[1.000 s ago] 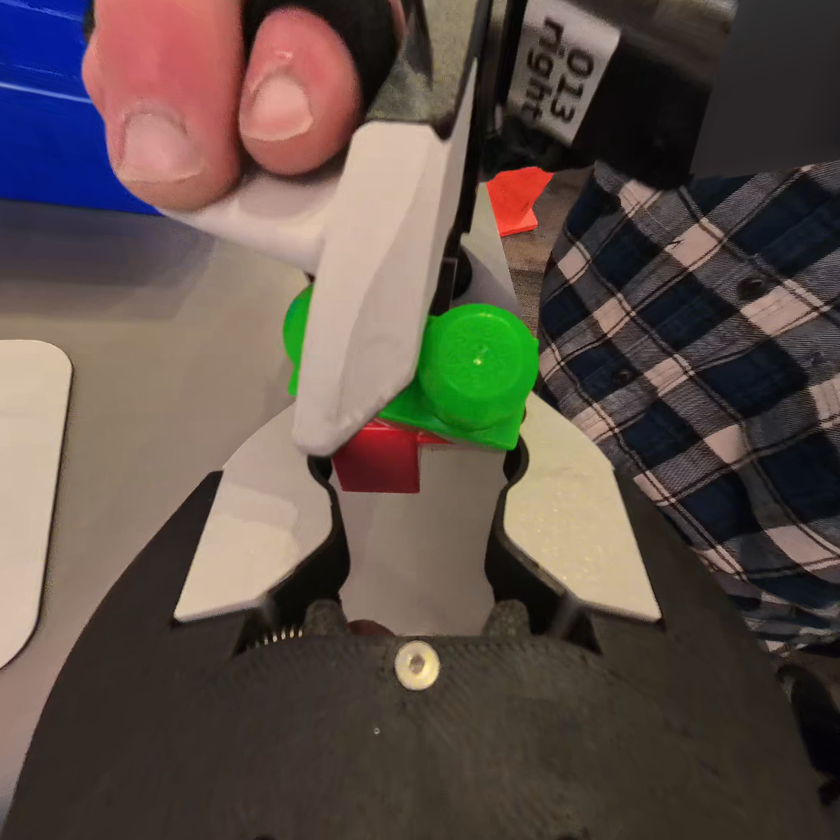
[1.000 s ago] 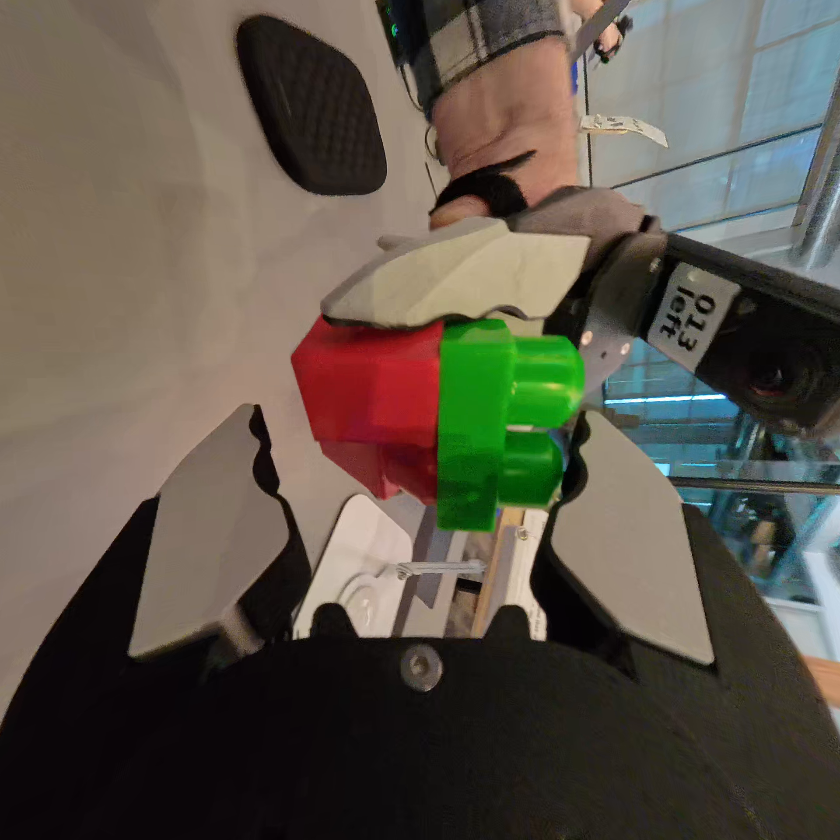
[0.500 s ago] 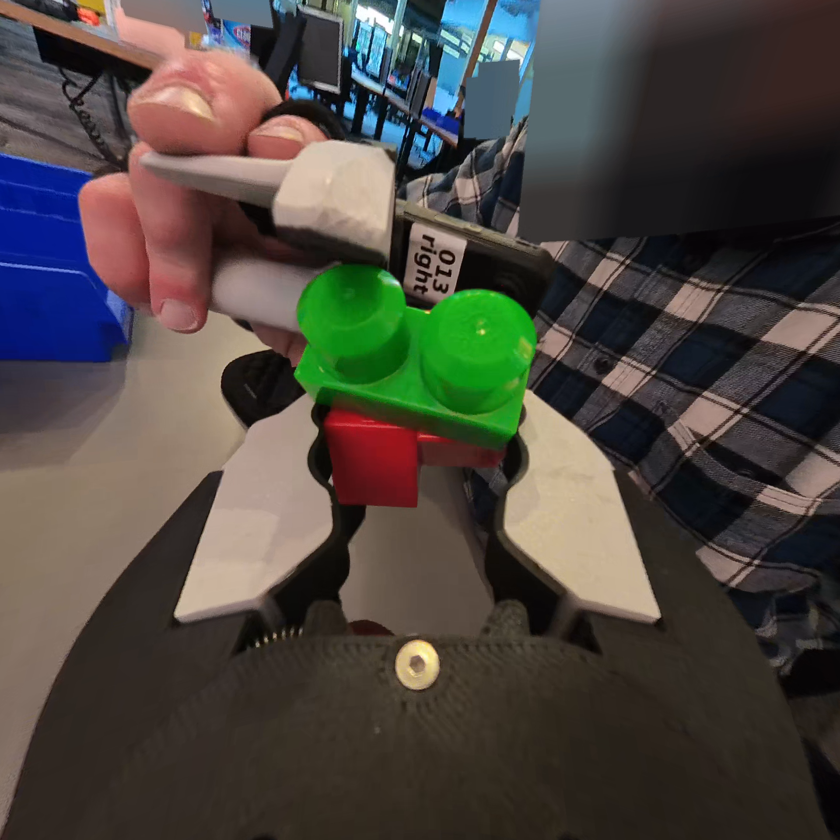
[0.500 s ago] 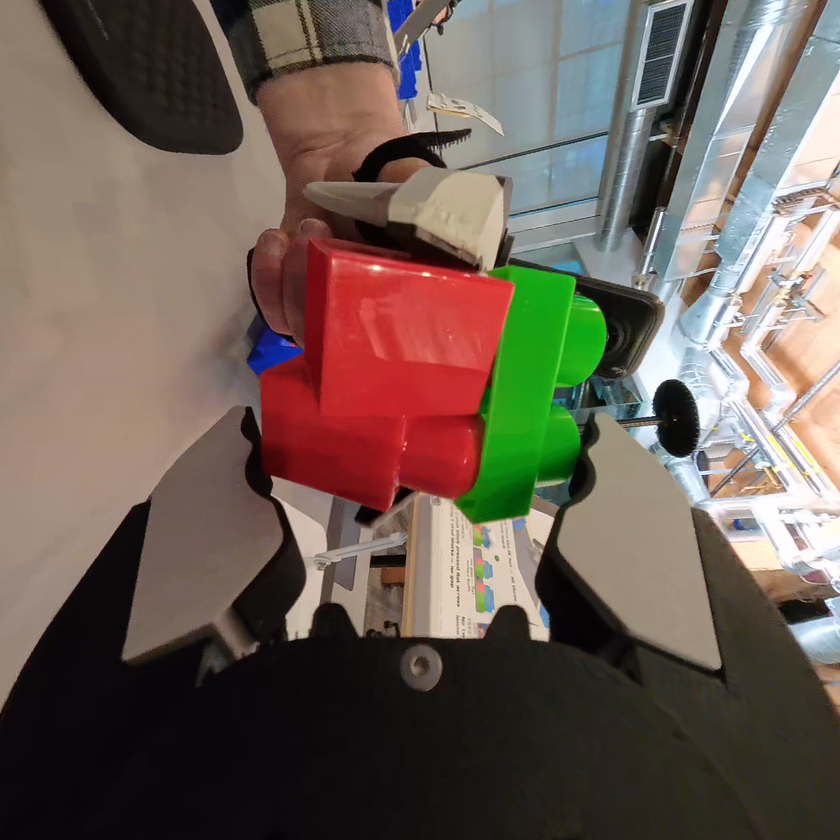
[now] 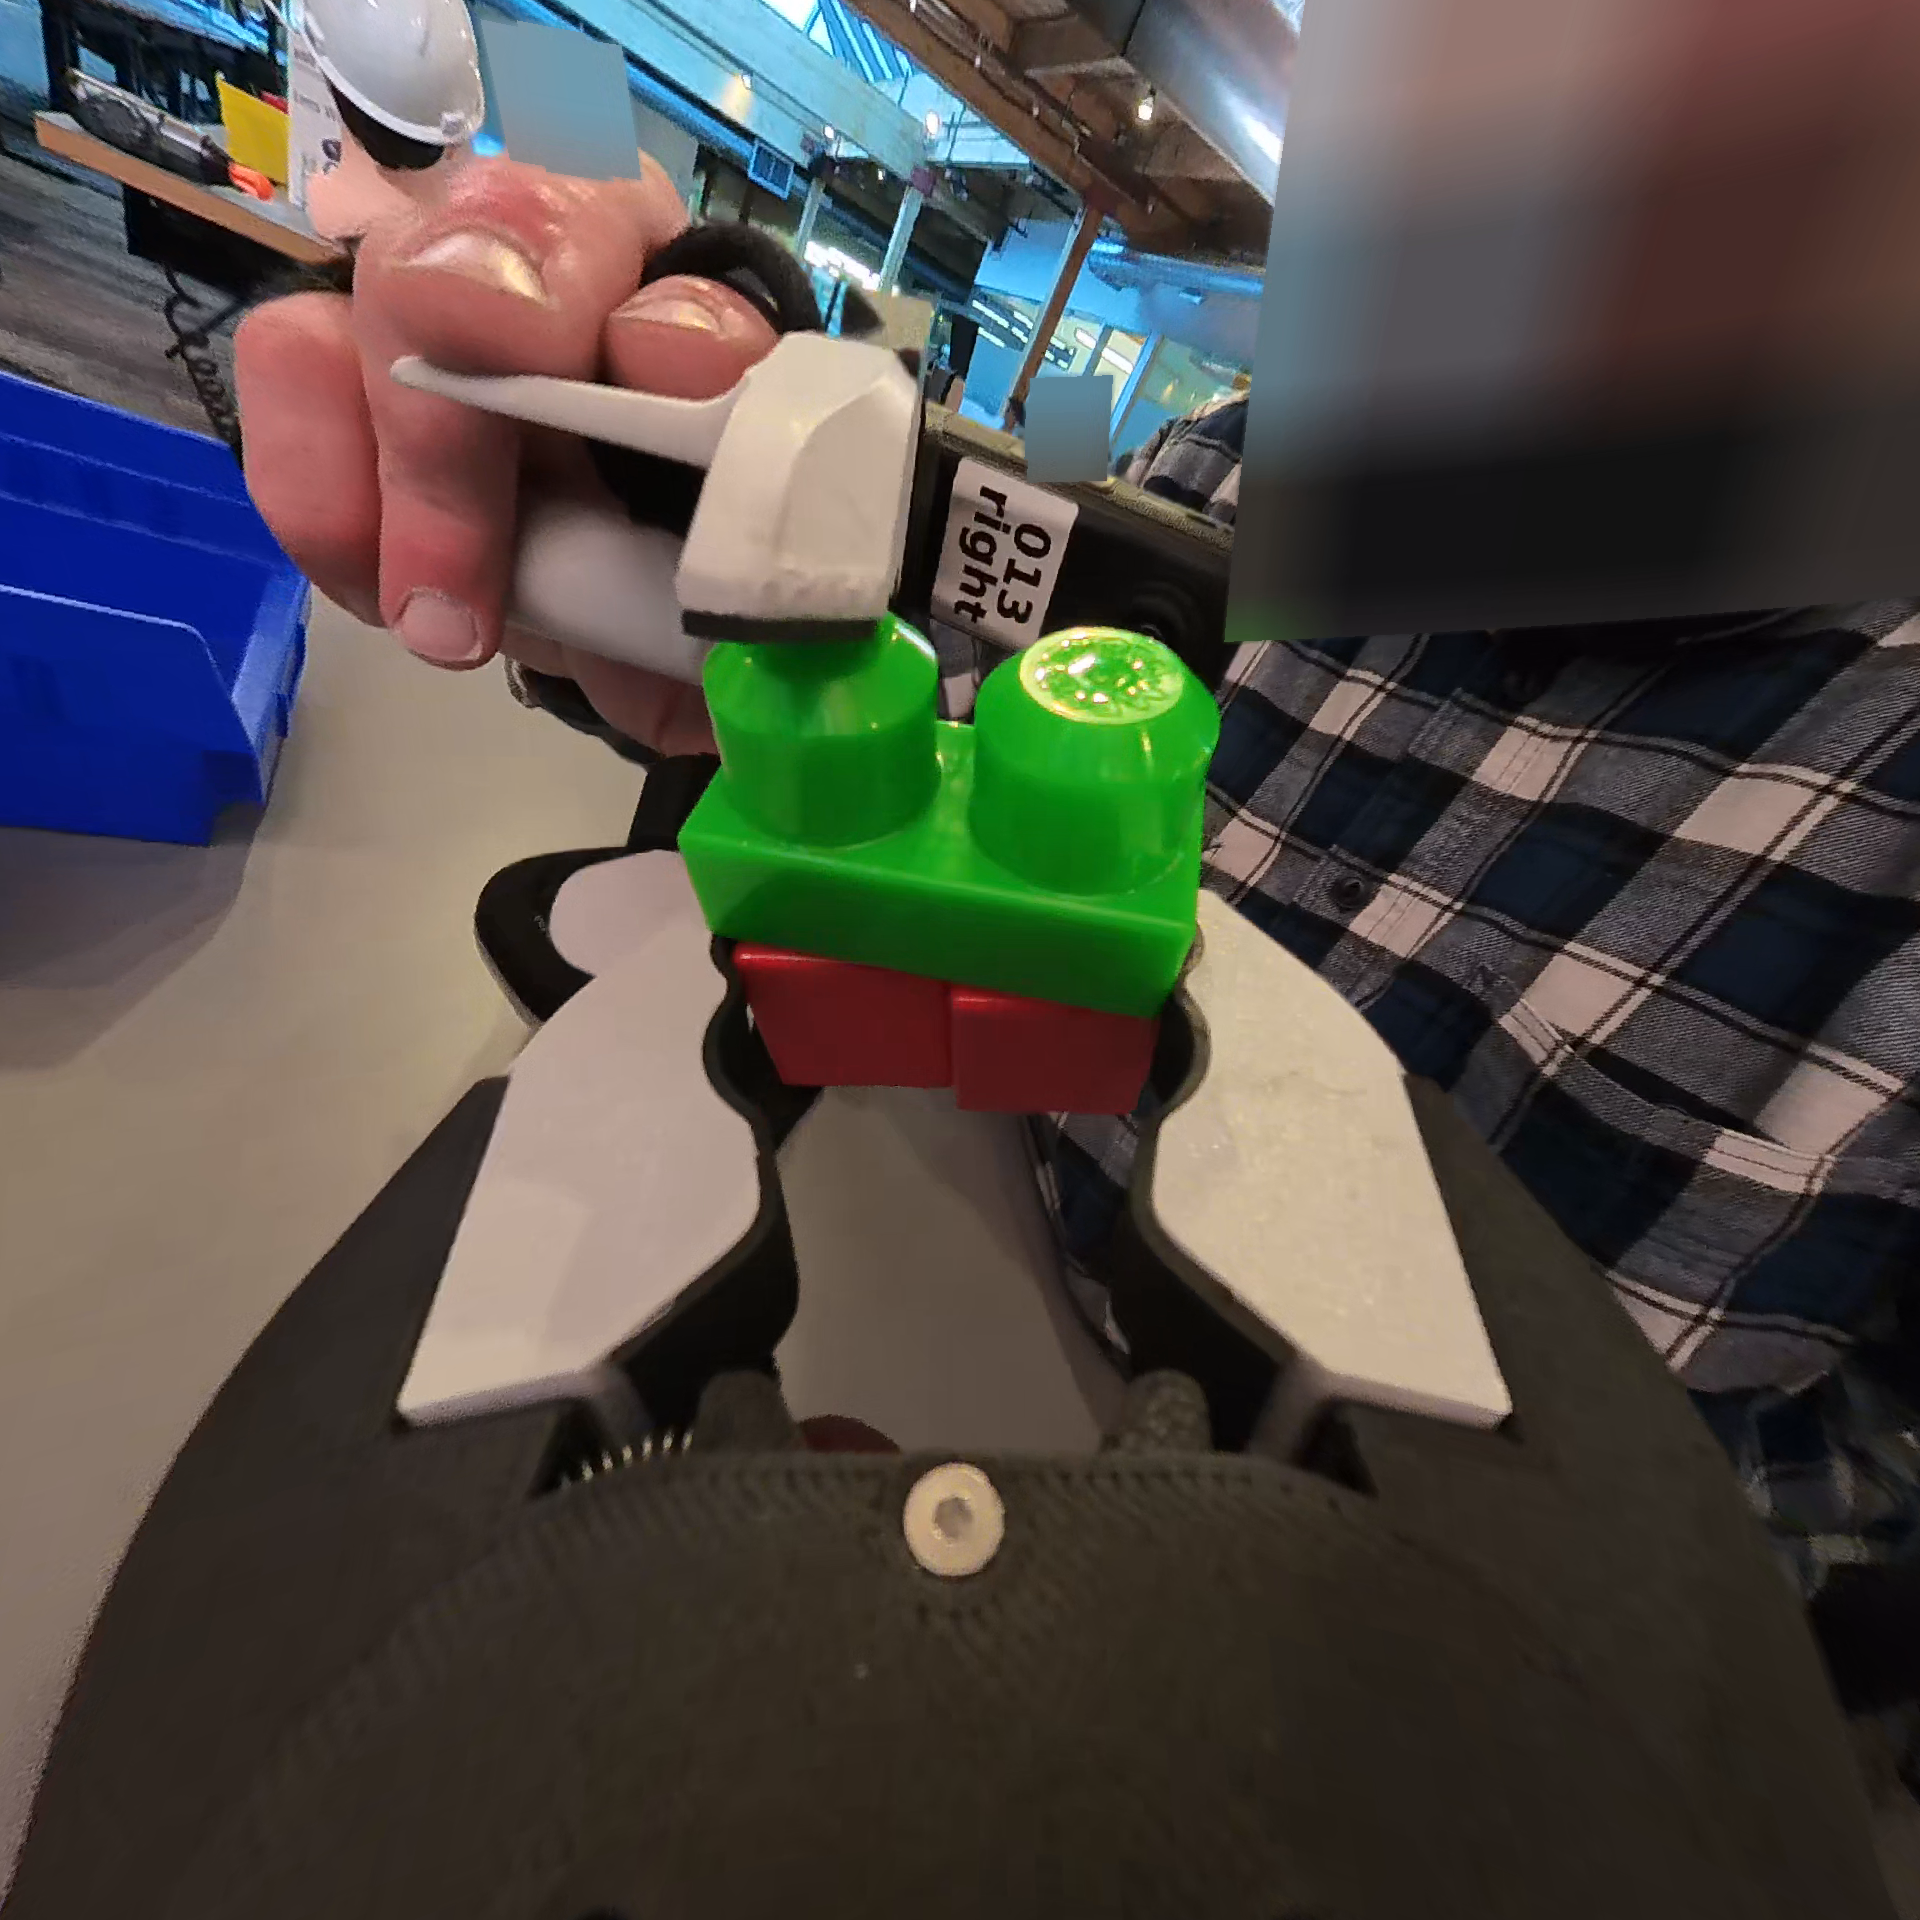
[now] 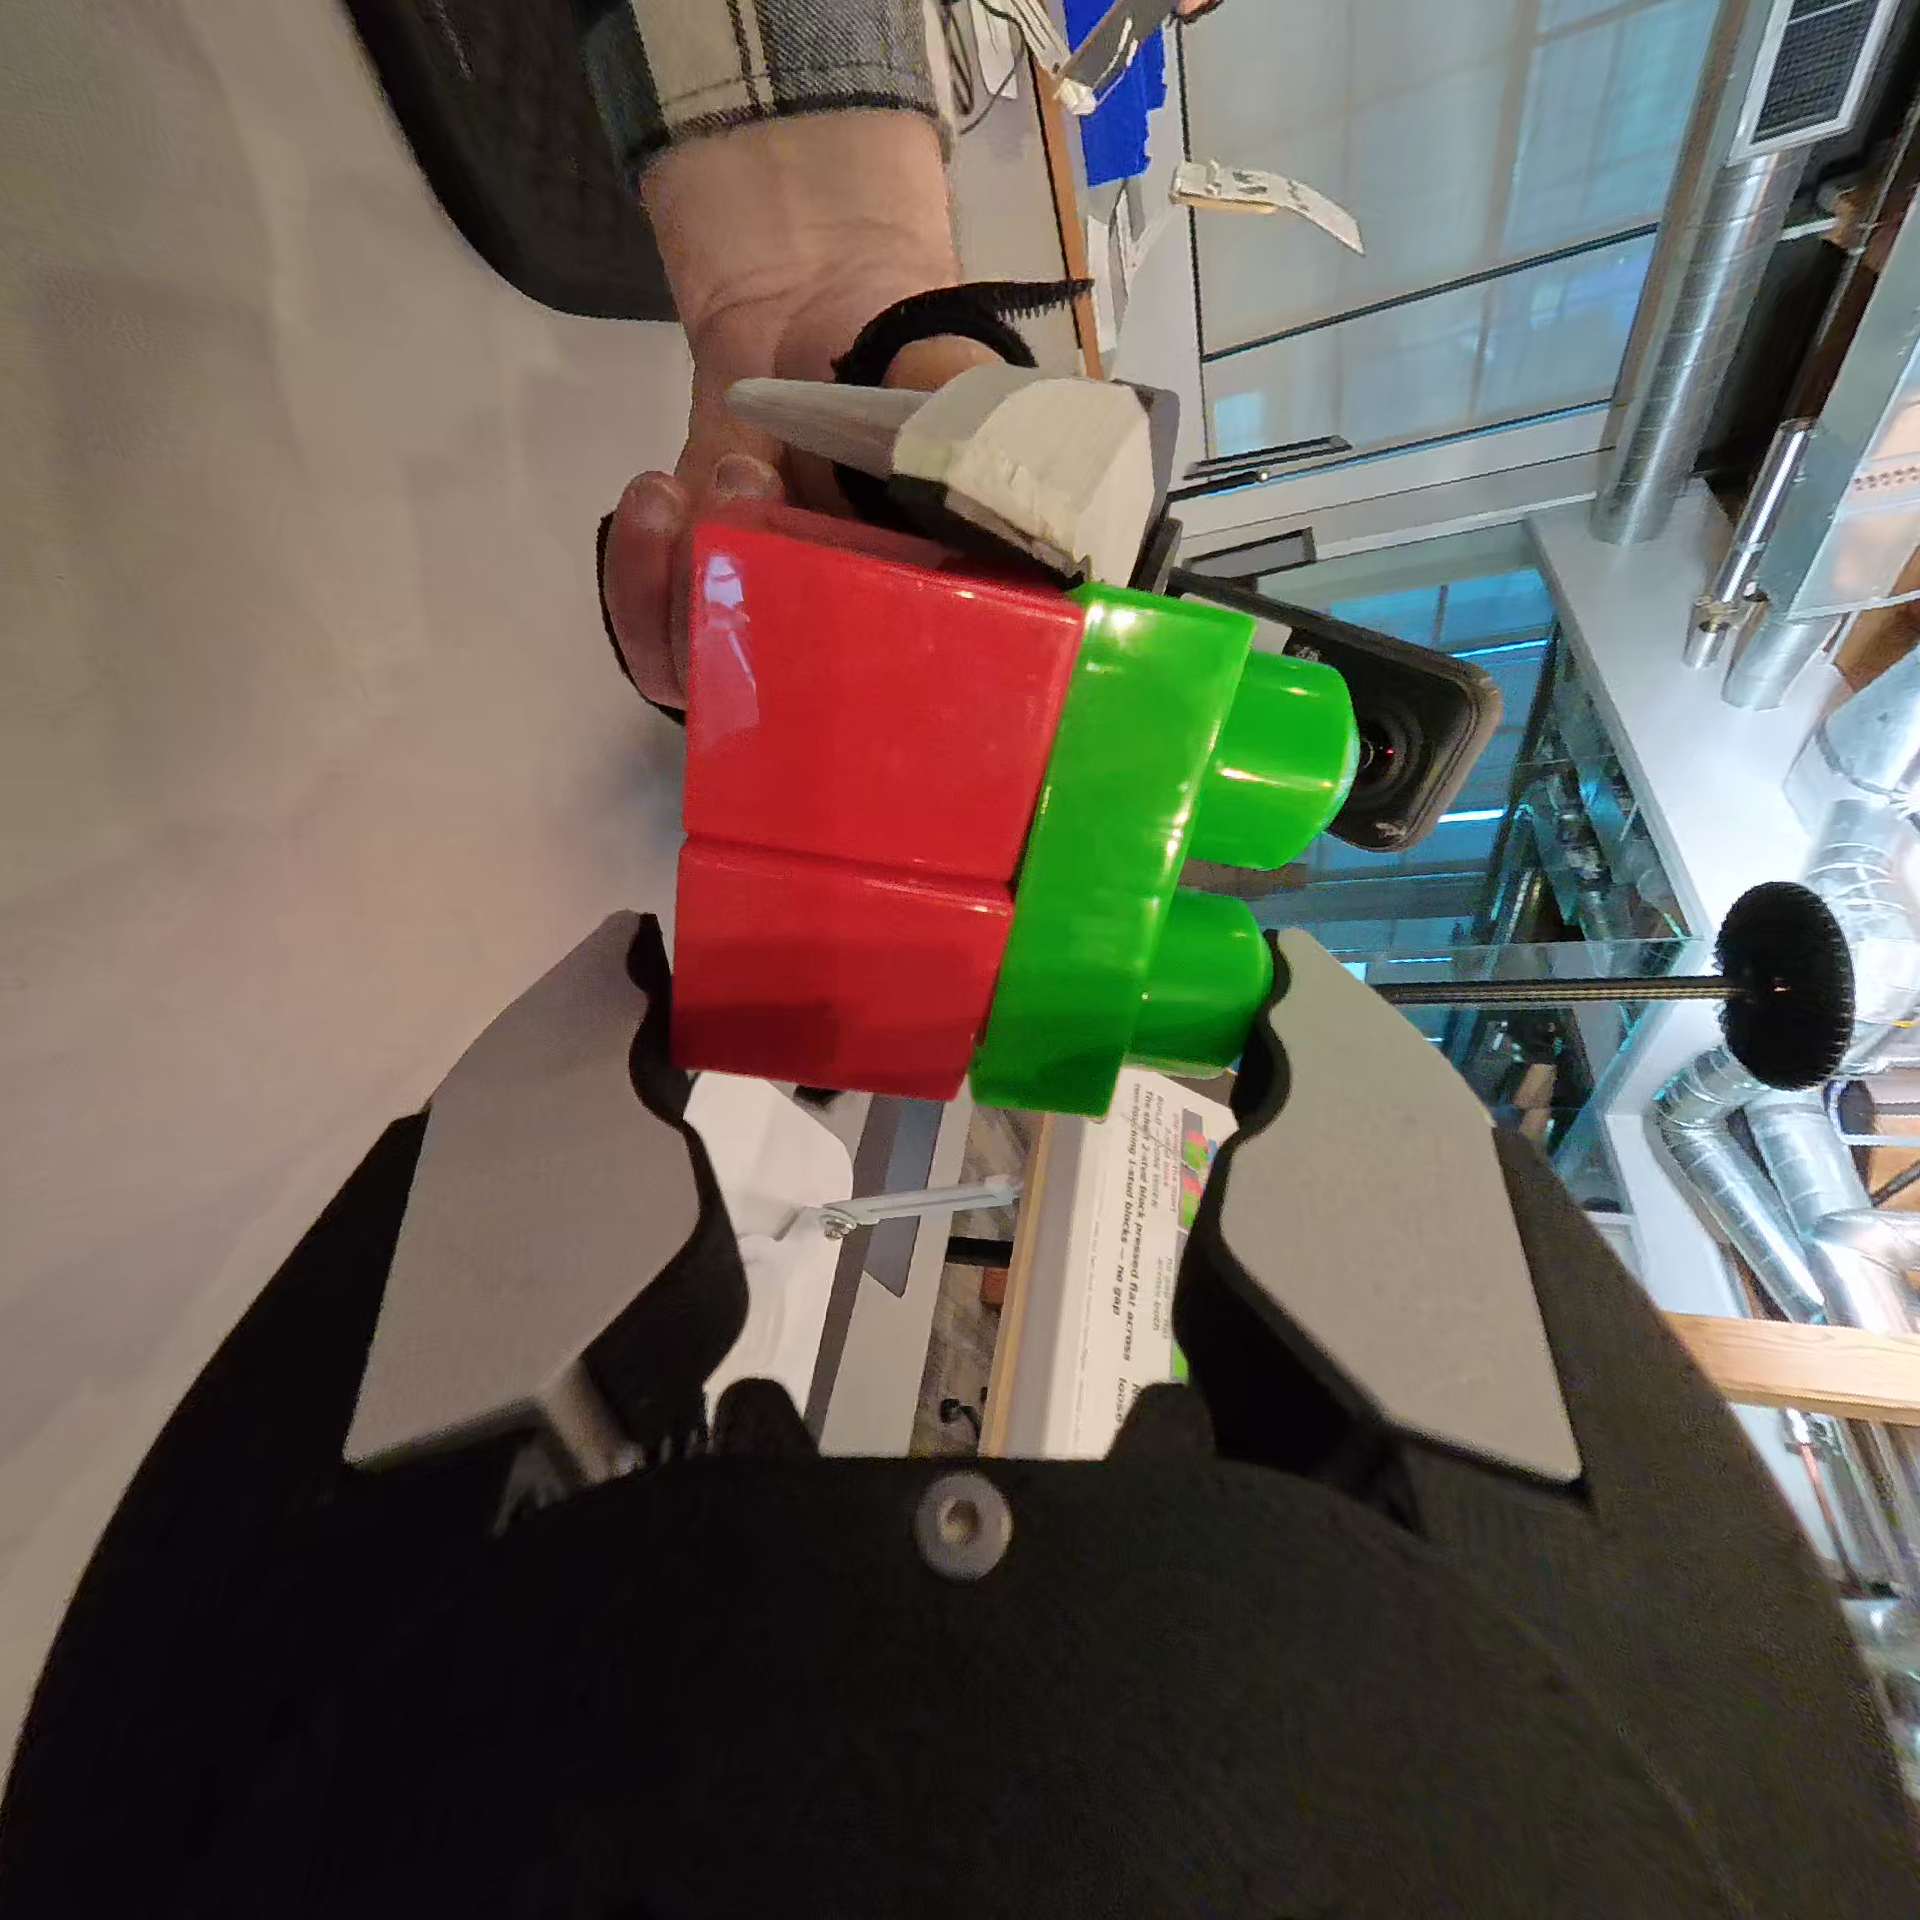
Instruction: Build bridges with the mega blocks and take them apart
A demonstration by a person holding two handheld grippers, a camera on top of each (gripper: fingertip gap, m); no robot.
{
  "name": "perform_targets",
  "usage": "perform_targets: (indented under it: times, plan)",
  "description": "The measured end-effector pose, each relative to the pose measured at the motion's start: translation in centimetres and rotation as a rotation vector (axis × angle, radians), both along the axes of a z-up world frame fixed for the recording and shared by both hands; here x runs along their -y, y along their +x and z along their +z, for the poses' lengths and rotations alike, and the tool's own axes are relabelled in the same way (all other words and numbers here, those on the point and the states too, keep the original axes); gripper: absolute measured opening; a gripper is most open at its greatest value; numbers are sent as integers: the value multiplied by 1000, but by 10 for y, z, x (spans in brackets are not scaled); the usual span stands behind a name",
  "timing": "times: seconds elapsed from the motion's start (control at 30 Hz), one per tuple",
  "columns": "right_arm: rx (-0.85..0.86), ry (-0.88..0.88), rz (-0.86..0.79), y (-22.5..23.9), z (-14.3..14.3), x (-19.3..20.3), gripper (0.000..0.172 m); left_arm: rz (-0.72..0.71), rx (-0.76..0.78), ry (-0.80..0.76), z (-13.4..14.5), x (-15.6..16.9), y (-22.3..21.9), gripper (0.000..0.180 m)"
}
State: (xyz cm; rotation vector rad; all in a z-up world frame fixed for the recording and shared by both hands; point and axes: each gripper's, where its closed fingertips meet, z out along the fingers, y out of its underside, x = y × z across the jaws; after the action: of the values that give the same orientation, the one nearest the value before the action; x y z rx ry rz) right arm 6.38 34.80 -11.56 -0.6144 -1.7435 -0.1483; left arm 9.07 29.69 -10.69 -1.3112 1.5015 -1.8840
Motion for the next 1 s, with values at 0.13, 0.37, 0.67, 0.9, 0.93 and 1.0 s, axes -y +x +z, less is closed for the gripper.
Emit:
perform_targets:
  times: [0.13,0.37,0.67,0.9,0.93,1.0]
  plan:
    - [33,-21,-13,-1,-6,-2,105,3,7,-29,-4,0,-1,75]
    - [66,-51,-57,-2,-11,-10,106,29,20,-65,-7,-4,-1,75]
    - [111,-155,17,-13,-15,9,117,-17,-4,-39,-12,4,9,75]
    - [142,-164,-60,-9,-20,3,114,-15,-15,-74,-16,2,10,76]
    - [117,-162,-69,-9,-18,0,113,-9,-9,-84,-15,0,11,76]
    - [56,-132,-96,-10,-9,-6,114,9,30,-124,-7,-7,11,76]
